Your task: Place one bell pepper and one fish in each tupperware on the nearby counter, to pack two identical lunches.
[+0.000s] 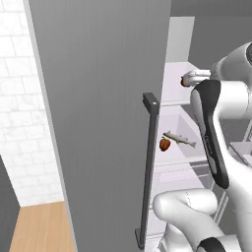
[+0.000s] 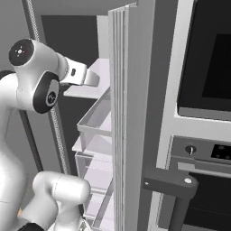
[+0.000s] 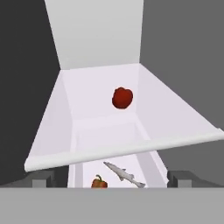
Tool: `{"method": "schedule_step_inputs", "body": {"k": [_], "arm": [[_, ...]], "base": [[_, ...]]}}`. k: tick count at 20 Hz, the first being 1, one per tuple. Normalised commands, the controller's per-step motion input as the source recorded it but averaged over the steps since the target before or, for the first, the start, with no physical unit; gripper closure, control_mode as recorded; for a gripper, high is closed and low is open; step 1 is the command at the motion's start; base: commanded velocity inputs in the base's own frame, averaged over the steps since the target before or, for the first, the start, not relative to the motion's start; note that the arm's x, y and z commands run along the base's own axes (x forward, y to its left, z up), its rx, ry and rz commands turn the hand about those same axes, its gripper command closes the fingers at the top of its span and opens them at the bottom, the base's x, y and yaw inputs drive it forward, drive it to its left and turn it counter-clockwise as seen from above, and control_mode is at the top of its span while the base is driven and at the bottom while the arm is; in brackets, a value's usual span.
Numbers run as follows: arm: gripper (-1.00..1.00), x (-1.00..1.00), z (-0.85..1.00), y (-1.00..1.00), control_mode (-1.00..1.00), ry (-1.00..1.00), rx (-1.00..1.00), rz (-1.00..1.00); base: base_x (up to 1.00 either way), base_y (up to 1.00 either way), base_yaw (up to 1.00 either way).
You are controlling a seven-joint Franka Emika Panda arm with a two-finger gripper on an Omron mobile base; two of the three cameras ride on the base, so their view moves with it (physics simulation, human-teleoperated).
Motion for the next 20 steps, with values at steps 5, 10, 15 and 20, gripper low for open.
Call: {"method": "schedule_step_inputs", "body": {"k": [5,10,15,20], "arm": [[-1.0,0.66,-0.08,-0.26,-1.0,0.0,0.03,0.0],[-1.0,0.52,-0.13,-0.29,-1.0,0.0,0.03,0.0],[-1.0,0.58,-0.17,-0.19,-1.0,0.01,0.0,0.0],[-1.0,0.49,-0.18,-0.18,-1.0,0.02,0.02,0.0]], "base": [[0.0,0.0,0.0],[0.0,0.0,0.0],[0.0,0.0,0.0],[0.0,0.0,0.0]]}}
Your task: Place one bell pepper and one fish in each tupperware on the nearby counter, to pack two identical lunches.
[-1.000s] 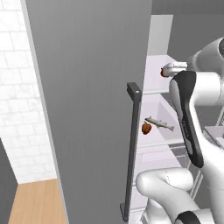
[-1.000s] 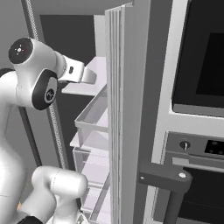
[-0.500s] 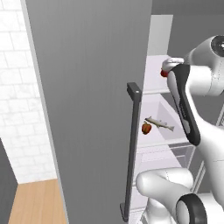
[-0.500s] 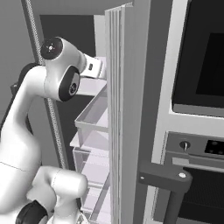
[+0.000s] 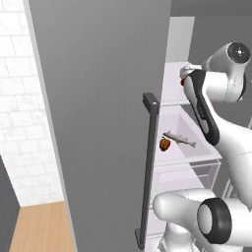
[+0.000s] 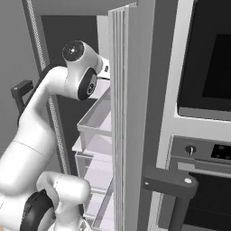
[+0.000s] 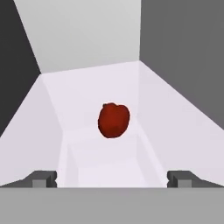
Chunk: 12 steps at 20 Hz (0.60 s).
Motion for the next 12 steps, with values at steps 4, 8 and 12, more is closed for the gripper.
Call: {"method": "schedule_step_inputs", "body": {"k": [4,8,12], "arm": [[-1.0,0.55,-0.2,-0.09,-1.0,0.04,0.01,0.0],[-1.0,0.69,-0.16,0.0,-1.0,0.11,0.0,0.0],[-1.0,0.62,-0.13,0.0,-1.0,0.17,0.0,0.0]], "base": [[0.0,0.0,0.0],[0.0,0.0,0.0],[0.0,0.0,0.0]]}}
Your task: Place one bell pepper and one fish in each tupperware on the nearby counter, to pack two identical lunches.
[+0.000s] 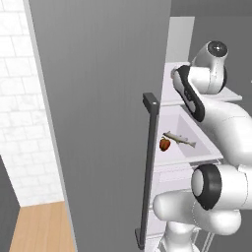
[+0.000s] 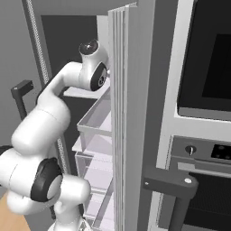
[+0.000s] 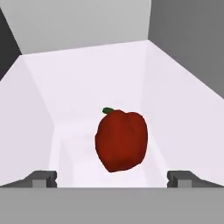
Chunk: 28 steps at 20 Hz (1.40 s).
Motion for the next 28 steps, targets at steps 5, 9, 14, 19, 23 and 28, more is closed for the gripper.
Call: {"method": "schedule_step_inputs", "body": {"k": [5,9,14,19,23,28], "arm": [[-1.0,0.44,-0.09,-0.08,-1.0,0.07,0.0,0.0],[-1.0,0.25,-0.1,-0.15,-1.0,0.0,0.02,0.0],[-1.0,0.03,-0.2,-0.15,-1.0,0.0,0.01,0.0],[-1.0,0.06,-0.29,-0.01,-1.0,0.01,0.0,0.0],[-1.0,0.14,-0.25,0.0,-1.0,0.0,0.0,0.0],[-1.0,0.22,-0.34,0.03,-1.0,0.04,0.0,0.0]], "base": [[0.0,0.0,0.0],[0.0,0.0,0.0],[0.0,0.0,0.0],[0.0,0.0,0.0],[0.0,0.0,0.0],[0.0,0.0,0.0]]}}
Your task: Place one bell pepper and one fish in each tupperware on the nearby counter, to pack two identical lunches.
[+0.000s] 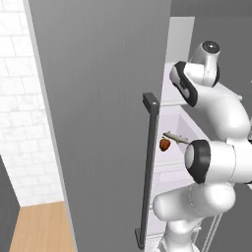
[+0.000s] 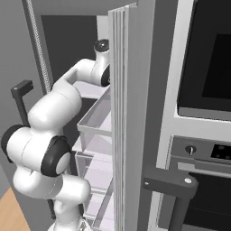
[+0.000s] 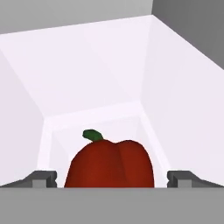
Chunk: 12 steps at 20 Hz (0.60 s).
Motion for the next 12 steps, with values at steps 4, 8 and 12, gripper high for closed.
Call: {"method": "schedule_step_inputs", "body": {"k": [4,8,12], "arm": [[1.0,0.03,-0.28,0.09,-1.0,0.05,0.0,0.0],[1.0,0.0,-0.24,0.06,-1.0,0.02,0.0,0.0],[1.0,-0.45,-0.14,0.14,-1.0,-0.01,0.0,0.0]], "base": [[0.0,0.0,0.0],[0.0,0.0,0.0],[0.0,0.0,0.0]]}}
